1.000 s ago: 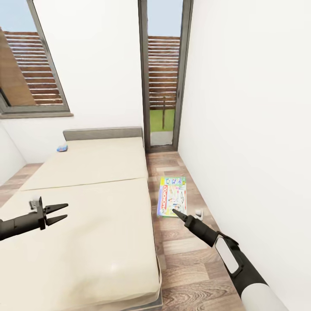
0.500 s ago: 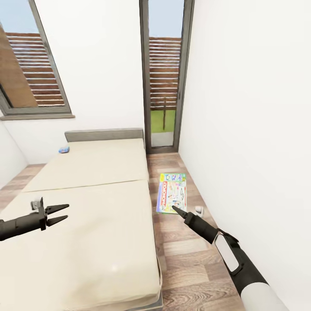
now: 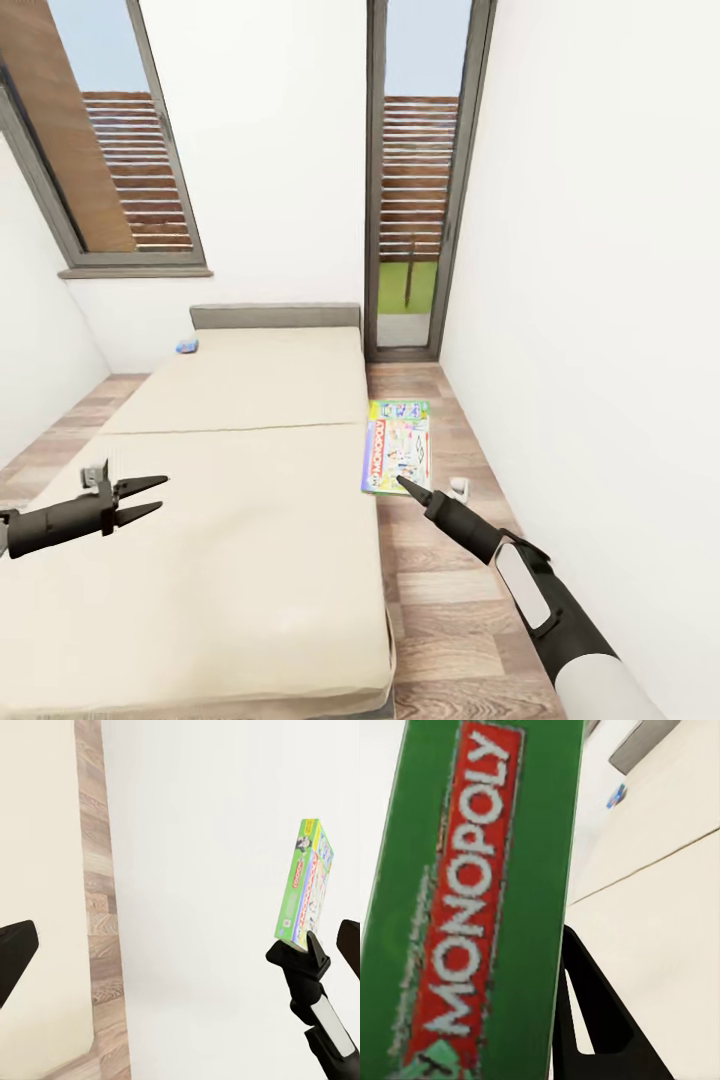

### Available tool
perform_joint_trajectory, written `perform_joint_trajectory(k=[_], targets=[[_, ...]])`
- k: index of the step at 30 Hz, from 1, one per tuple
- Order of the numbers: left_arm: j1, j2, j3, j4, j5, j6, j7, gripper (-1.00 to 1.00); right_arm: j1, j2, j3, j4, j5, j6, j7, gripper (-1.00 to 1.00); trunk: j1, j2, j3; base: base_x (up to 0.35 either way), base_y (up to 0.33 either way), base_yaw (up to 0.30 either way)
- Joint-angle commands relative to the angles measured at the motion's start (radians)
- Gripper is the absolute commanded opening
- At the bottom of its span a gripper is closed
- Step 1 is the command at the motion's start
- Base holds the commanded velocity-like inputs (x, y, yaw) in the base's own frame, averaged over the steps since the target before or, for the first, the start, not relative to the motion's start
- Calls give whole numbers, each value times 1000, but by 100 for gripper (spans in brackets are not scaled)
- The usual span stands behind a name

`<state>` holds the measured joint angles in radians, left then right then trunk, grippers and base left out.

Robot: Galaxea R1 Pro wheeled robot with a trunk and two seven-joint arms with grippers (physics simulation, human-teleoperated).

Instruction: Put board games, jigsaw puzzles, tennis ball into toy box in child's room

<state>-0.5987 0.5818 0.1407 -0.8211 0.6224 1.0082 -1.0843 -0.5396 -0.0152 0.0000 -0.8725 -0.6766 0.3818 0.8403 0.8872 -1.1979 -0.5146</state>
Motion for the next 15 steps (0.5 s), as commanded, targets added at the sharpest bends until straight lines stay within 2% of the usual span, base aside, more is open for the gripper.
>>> perform_joint_trajectory(k=[1, 15], targets=[[-1, -1, 0, 0, -1, 4, -2, 100, 0, 0, 0, 0, -7, 8, 1, -100, -4, 7, 3, 0, 0, 215], [-1, -2, 0, 0, -1, 4, 2, 100, 0, 0, 0, 0, -8, 8, 8, -100, -58, 105, 61, 0, 0, 199]])
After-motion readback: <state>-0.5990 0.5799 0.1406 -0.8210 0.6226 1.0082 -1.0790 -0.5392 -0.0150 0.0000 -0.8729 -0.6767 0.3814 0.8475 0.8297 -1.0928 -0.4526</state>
